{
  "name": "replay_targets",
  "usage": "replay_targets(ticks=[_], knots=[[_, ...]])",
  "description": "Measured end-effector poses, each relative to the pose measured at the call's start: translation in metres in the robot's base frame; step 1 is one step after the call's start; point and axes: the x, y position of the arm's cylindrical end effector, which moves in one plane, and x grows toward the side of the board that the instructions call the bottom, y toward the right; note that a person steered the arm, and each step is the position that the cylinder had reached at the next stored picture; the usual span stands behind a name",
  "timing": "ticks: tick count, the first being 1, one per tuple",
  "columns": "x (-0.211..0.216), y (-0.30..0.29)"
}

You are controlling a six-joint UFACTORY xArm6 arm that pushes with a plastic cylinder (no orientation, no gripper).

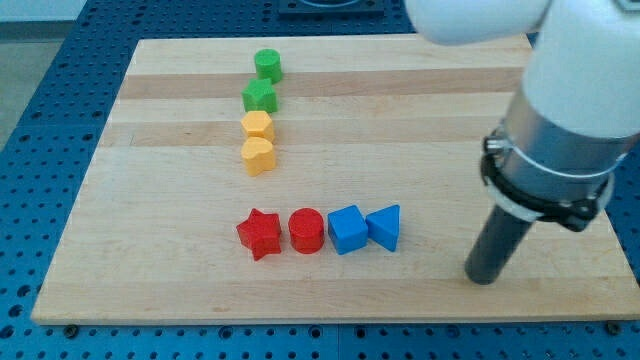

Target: Move your arm to the bottom left side of the board

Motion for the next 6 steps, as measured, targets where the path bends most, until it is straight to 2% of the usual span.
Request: replay_targets(ticks=[4,6], knots=[[0.019,-0.199],[0.021,-0.243]])
